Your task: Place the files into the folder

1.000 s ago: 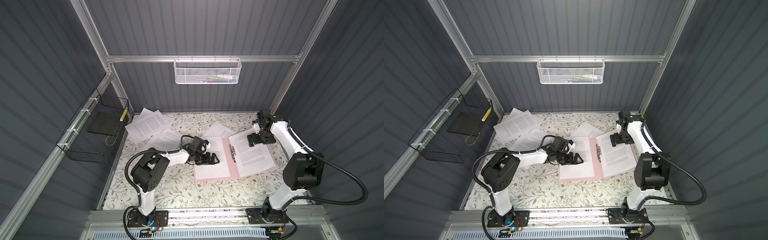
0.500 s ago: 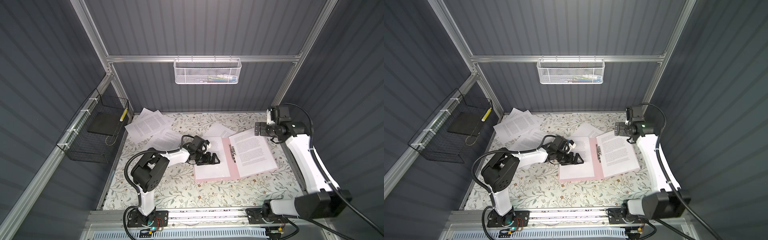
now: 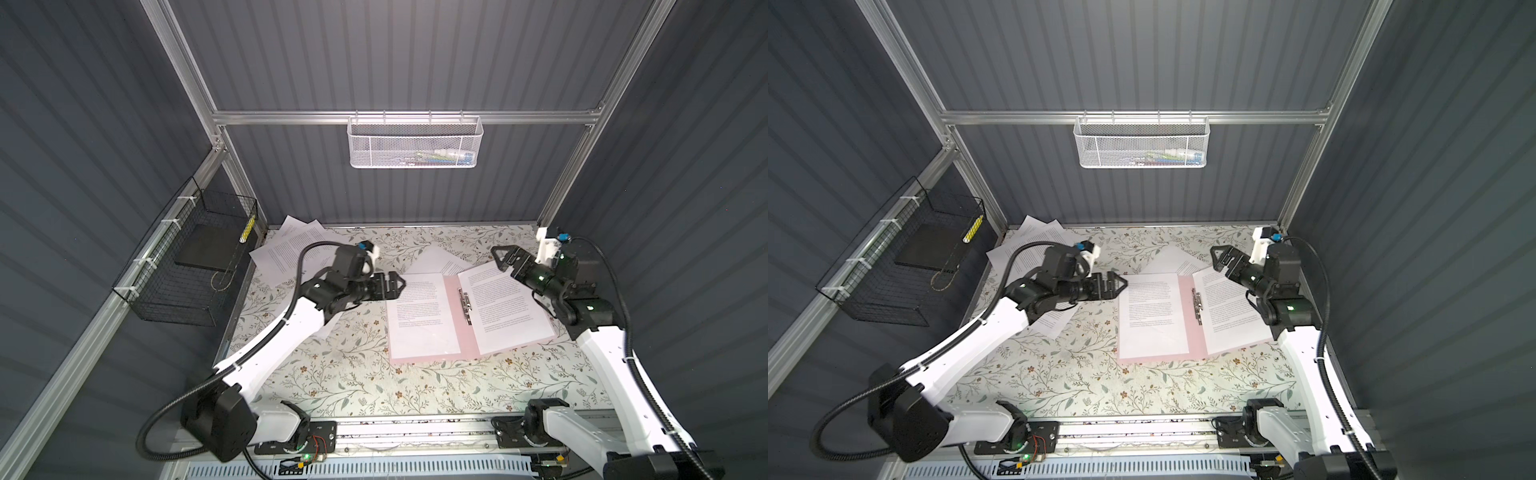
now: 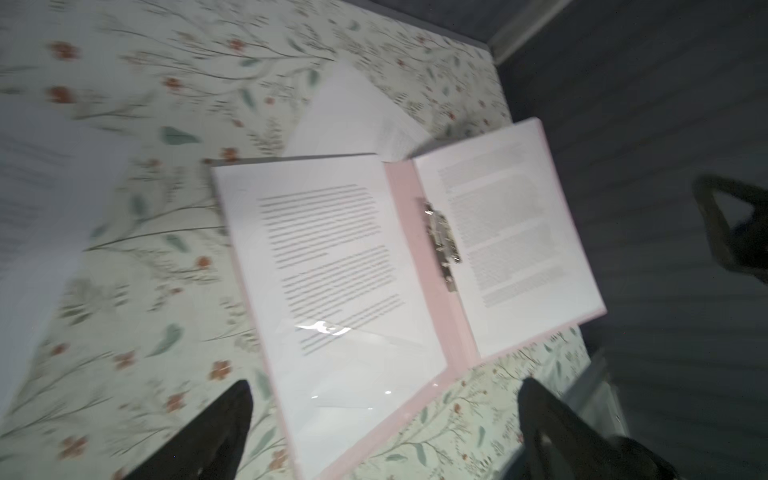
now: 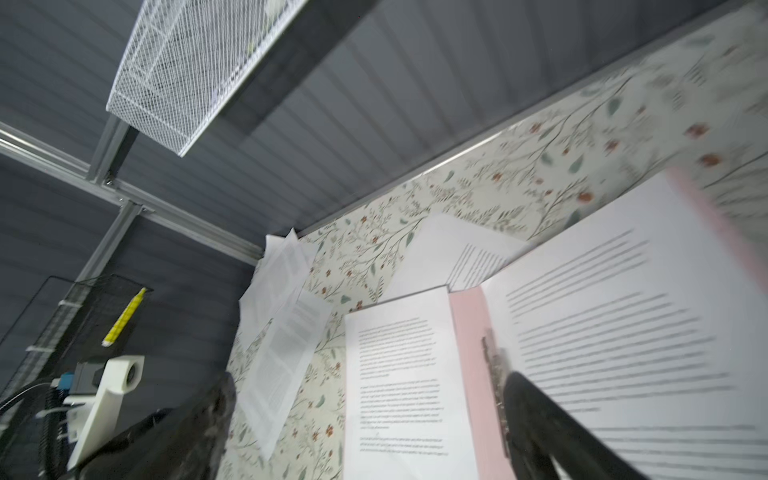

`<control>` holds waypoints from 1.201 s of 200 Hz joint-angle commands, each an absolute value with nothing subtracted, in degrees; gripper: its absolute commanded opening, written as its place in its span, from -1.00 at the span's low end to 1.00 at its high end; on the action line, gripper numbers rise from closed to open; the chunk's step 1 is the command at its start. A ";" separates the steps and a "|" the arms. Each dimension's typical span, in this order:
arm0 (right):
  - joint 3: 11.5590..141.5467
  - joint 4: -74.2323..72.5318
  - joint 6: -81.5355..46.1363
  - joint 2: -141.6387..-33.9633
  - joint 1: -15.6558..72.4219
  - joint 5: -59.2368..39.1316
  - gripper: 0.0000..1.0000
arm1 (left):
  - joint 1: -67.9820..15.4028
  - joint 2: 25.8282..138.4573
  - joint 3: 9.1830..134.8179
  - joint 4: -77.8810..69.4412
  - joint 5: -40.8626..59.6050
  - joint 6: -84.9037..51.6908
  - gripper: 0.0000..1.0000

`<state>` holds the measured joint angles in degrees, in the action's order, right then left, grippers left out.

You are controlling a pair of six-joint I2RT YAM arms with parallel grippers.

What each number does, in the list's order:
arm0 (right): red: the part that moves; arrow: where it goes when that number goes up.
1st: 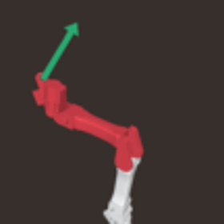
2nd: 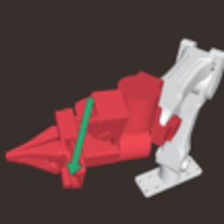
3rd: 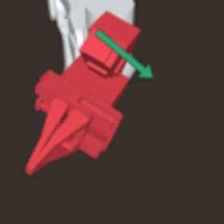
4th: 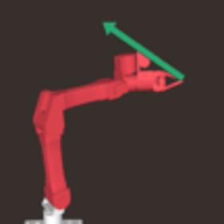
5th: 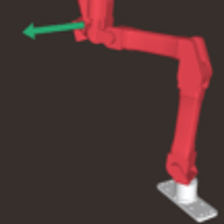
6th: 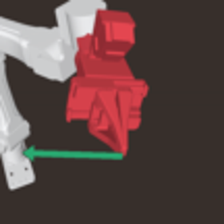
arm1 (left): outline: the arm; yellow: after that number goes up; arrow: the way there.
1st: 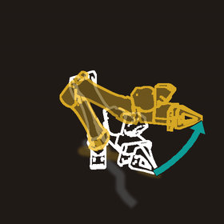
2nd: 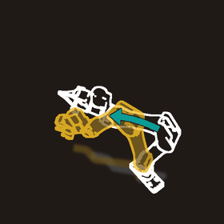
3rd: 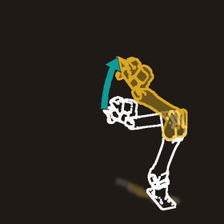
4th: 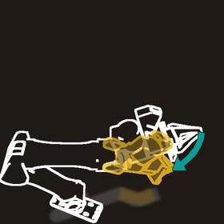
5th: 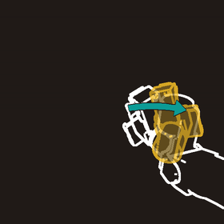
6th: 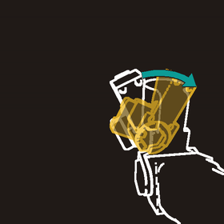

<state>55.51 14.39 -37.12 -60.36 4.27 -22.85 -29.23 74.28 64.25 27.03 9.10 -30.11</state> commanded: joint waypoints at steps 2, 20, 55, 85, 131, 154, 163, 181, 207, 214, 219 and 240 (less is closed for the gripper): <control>58.30 13.29 -40.04 -68.14 10.52 -27.47 0.98 | -22.69 74.07 59.91 37.34 2.66 -28.33 0.99; 58.29 11.06 -37.51 -72.73 18.65 -17.87 0.98 | -17.79 75.85 58.43 36.32 3.25 -28.84 0.99; 63.77 3.83 -38.79 -88.10 26.43 -23.81 0.98 | -9.59 83.39 60.08 32.40 3.37 -30.41 1.00; 72.02 2.05 -40.88 -100.15 33.36 -25.65 0.98 | -2.99 91.62 62.92 30.31 4.16 -30.94 0.99; 81.45 2.16 -41.40 -110.98 38.68 -28.07 0.97 | -1.19 95.26 62.34 29.12 4.48 -29.63 1.00; 85.57 4.15 -40.00 -114.85 40.22 -27.43 0.97 | -0.53 95.31 59.91 27.69 5.88 -29.24 0.99; 86.57 4.42 -39.90 -115.97 40.55 -27.33 0.97 | -0.44 95.73 59.43 27.72 5.93 -29.18 0.99; 87.78 4.32 -39.59 -117.32 40.69 -27.35 0.97 | -0.36 95.94 57.69 27.12 7.46 -29.08 1.00; 91.41 8.28 -36.91 -119.37 40.69 -27.04 0.98 | -0.36 94.55 53.24 25.10 9.59 -30.18 0.99; 91.76 8.92 -36.46 -119.65 40.78 -26.90 0.98 | -0.37 93.89 52.32 25.14 9.79 -30.32 0.99; 91.90 9.02 -36.26 -119.87 40.78 -26.89 0.98 | -0.35 93.35 51.58 25.00 9.99 -30.32 0.99; 92.60 10.14 -35.69 -121.05 40.89 -26.87 0.98 | -0.44 90.63 48.38 24.78 11.40 -30.79 0.99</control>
<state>90.78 6.87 -37.98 -119.74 40.64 -26.85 -0.64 92.90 52.49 23.49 8.34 -30.17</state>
